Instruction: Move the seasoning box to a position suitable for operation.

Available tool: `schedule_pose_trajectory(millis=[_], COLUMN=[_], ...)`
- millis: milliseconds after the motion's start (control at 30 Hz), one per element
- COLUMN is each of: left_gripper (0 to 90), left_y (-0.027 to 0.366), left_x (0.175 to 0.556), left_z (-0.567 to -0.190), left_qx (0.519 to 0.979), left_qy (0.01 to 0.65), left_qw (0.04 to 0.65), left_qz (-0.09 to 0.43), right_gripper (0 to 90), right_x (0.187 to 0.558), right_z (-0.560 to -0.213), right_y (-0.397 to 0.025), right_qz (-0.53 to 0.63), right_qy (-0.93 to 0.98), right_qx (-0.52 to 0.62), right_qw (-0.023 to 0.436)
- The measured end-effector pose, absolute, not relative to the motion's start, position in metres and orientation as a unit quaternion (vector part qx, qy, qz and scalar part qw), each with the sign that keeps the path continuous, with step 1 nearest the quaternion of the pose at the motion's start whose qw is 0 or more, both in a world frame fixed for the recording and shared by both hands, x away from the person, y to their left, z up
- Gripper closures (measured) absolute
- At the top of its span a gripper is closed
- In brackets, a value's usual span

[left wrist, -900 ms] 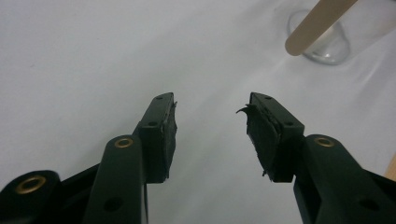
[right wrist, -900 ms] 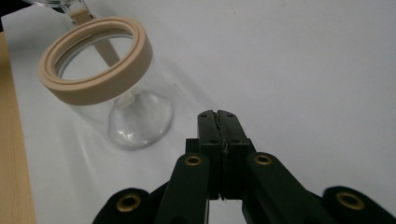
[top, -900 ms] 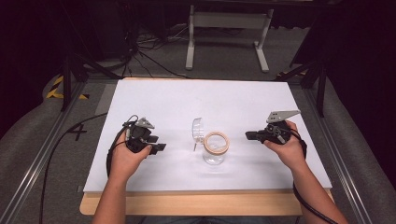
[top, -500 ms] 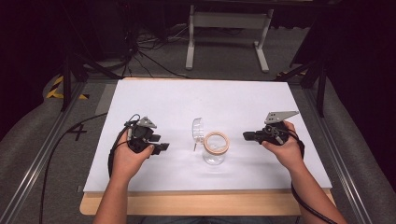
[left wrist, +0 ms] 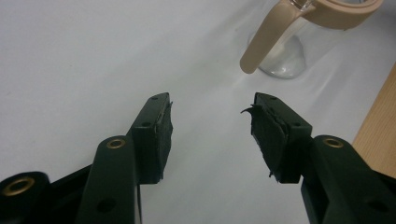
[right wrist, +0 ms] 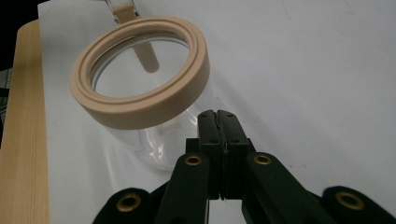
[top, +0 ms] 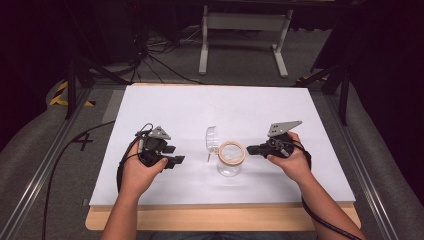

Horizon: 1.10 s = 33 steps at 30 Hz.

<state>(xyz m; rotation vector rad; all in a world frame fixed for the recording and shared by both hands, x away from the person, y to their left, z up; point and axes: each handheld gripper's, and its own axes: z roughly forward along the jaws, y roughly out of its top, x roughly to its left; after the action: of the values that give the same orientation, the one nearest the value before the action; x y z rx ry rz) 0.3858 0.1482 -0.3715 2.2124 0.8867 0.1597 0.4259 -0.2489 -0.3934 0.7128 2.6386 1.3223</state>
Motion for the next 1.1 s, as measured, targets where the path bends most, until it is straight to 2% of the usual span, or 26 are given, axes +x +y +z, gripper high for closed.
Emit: schedule_pose_trajectory(millis=[433,1100], left_gripper=[49.5,51.7], left_y=[0.154,0.15], left_x=[0.38,0.386], left_z=[-0.374,-0.375], left_qx=[0.863,0.865], left_qy=[0.352,0.341], left_qw=[0.358,0.364], left_qz=[0.06,0.053], right_gripper=[90.0,90.0], right_x=[0.44,0.43], right_z=[-0.414,-0.415], right_y=[-0.234,-0.23], right_qz=[0.415,0.402], right_qy=[0.879,0.887], right_qx=[0.232,0.224], right_qw=[0.042,0.035])
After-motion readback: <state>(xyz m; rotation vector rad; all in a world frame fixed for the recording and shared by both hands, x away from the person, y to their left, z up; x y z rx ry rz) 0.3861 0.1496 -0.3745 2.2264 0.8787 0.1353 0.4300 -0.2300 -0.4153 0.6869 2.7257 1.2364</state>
